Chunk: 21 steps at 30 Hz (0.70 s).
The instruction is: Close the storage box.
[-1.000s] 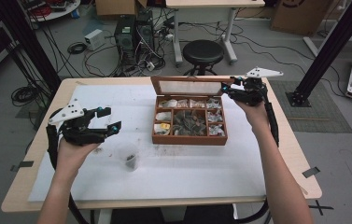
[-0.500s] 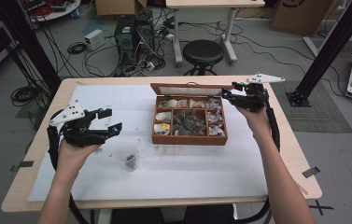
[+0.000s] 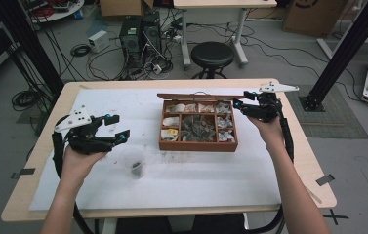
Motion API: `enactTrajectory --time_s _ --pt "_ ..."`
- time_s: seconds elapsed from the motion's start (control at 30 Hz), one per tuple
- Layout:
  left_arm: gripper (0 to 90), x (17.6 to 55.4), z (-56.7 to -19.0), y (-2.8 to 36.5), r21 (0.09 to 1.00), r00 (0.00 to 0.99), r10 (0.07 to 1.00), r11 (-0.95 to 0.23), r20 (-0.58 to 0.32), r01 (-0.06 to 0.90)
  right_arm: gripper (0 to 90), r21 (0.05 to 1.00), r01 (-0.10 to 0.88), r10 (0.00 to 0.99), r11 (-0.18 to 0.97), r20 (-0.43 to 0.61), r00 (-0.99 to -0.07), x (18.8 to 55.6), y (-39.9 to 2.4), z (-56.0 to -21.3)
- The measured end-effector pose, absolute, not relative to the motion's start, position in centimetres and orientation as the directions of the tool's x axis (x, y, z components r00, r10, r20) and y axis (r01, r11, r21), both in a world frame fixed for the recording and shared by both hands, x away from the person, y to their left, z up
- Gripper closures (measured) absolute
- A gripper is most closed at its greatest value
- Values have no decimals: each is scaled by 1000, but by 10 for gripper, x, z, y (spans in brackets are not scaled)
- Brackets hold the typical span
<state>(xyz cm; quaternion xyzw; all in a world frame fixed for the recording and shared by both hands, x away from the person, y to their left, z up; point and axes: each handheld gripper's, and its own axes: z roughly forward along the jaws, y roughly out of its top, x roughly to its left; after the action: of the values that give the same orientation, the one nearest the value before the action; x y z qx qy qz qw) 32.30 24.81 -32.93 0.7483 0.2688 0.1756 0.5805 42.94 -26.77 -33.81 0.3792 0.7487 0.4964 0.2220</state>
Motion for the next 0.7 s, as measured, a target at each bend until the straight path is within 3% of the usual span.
enactTrajectory --time_s 0.7 --pt "299 324 -334 243 957 800 598 -194 -57 213 394 895 388 777 220 80 -624 407 -269 -366"
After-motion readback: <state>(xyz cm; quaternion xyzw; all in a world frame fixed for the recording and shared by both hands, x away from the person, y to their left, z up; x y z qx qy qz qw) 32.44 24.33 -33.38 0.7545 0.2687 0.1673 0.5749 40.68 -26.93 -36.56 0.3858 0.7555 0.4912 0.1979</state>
